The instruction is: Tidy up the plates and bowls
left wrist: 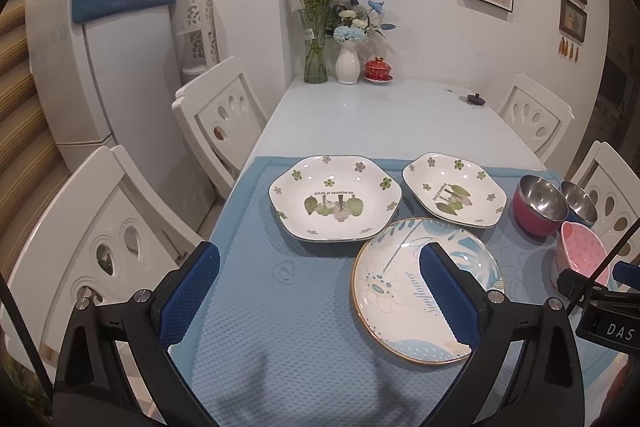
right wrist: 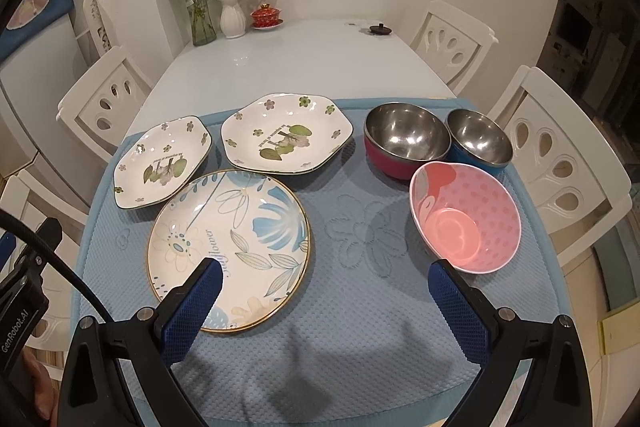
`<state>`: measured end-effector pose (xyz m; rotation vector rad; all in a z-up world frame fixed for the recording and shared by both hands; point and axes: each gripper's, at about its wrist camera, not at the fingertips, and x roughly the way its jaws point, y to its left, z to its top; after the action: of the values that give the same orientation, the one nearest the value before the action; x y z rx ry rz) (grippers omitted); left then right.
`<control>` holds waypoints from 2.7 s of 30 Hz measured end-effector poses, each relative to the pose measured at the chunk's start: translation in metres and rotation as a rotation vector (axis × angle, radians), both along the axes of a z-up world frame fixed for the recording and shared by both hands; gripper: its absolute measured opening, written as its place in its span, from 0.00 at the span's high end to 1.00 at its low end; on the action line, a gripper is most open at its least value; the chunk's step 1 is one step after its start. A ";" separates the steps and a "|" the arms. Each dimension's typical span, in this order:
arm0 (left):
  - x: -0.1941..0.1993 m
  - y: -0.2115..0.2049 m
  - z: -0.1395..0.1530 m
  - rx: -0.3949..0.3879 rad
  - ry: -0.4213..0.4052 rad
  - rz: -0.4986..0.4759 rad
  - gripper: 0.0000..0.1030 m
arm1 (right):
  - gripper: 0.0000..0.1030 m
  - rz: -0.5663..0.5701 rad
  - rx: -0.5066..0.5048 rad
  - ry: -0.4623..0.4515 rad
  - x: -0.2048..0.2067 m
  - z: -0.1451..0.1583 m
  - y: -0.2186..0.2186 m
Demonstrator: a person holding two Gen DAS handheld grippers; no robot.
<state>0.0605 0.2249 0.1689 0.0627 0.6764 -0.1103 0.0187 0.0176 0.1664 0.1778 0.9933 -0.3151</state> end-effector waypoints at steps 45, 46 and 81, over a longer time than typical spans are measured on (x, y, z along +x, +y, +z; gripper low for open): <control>0.008 0.004 -0.015 -0.010 0.040 -0.001 0.03 | 0.01 -0.001 0.017 0.046 0.006 -0.012 0.003; 0.008 0.004 -0.017 -0.008 0.044 -0.001 0.03 | 0.01 -0.001 0.019 0.048 0.006 -0.013 0.003; 0.103 -0.021 -0.149 -0.095 0.405 -0.301 0.50 | 0.63 0.158 0.303 0.198 0.103 -0.140 -0.043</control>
<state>0.1634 0.2044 0.0196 0.0505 1.0624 -0.4531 0.1220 -0.0257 0.0263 0.3461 1.2419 -0.0360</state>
